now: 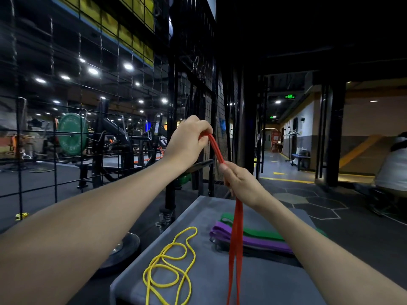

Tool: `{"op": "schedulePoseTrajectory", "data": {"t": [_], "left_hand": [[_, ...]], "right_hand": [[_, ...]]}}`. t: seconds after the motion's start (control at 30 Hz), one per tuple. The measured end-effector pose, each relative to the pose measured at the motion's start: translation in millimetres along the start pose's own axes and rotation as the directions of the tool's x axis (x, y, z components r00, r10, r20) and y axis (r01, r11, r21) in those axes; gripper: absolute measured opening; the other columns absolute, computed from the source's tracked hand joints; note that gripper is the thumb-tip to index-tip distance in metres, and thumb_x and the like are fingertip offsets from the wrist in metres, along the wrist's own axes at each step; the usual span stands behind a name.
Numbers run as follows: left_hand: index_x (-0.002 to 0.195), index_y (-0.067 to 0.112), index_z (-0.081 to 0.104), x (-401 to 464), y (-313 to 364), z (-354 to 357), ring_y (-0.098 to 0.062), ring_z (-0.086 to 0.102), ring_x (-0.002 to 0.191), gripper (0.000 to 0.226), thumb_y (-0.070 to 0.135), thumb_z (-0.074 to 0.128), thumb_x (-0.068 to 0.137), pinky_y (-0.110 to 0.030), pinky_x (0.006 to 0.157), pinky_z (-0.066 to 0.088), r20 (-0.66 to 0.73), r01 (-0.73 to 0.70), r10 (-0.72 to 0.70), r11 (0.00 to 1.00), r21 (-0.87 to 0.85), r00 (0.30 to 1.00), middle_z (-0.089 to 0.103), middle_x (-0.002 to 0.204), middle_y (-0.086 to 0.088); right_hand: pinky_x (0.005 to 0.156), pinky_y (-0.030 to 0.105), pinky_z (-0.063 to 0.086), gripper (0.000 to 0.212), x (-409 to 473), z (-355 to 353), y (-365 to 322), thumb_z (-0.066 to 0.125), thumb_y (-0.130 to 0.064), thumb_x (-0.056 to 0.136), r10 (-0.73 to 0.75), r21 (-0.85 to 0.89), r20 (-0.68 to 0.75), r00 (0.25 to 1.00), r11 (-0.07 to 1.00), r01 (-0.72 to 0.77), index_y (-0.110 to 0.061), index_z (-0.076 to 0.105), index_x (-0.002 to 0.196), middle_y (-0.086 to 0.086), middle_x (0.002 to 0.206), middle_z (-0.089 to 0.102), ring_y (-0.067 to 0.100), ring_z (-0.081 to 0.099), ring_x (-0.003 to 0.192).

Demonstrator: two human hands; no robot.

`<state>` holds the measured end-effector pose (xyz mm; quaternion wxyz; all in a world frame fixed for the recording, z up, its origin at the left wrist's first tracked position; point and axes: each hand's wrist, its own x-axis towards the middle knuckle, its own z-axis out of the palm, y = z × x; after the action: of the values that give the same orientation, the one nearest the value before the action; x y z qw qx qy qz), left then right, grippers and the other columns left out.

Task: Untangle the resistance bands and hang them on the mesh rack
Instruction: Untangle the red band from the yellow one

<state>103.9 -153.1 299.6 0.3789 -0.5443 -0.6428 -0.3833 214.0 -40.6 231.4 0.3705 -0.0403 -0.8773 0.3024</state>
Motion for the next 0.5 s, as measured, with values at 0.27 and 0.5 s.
{"op": "schedulePoseTrajectory", "data": {"t": [0.27,0.5], "left_hand": [[0.094,0.013,0.063,-2,-17,-9,-0.013,0.050,0.082,0.009,0.011,0.055,0.089,-0.009,0.064,0.035,-0.090,0.125,-0.124,0.992,0.004,0.988,0.050,0.095,-0.001],[0.095,0.012,0.062,-16,-41,-11,-0.011,0.048,0.081,0.008,0.009,0.057,0.088,-0.014,0.074,0.039,-0.112,0.314,-0.316,0.949,-0.028,0.942,0.047,0.101,-0.001]], "right_hand": [[0.055,0.023,0.046,0.020,-10,-4,19,0.048,-0.023,0.096,0.187,-0.064,0.063,0.980,0.981,-0.183,-0.006,0.055,0.089,-0.001,0.065,0.046,0.010,0.045,0.056],[0.047,0.021,0.035,0.027,-33,-31,41,0.058,-0.025,0.090,0.262,0.153,0.058,0.963,0.951,-0.268,-0.010,0.051,0.068,-0.005,0.050,0.040,0.007,0.036,0.042]]}}
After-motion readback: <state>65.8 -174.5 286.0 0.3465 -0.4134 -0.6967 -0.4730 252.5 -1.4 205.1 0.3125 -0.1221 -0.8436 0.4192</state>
